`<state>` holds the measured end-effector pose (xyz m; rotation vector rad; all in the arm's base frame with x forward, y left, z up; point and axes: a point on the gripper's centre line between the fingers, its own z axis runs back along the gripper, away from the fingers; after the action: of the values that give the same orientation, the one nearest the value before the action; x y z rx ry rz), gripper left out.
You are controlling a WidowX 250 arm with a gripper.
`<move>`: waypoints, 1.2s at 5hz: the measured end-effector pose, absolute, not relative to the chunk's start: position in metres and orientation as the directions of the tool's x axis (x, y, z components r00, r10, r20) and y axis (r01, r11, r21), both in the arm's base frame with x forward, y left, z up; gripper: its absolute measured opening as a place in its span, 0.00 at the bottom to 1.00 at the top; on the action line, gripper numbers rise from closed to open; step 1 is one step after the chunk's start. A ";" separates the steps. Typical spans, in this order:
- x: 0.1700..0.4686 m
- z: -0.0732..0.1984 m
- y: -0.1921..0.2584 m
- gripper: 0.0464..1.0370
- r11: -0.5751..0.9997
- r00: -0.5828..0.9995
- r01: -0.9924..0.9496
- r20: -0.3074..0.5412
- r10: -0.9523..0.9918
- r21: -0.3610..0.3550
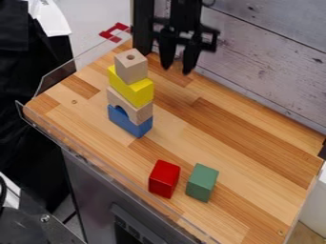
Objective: Put the plus on top of the green block
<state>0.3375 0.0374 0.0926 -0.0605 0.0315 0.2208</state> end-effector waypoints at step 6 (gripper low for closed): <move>0.267 0.086 -0.033 0.37 0.989 0.986 -0.079 -0.155 0.059 -0.127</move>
<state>0.2670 -0.0325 0.0857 -0.1335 0.1511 0.0692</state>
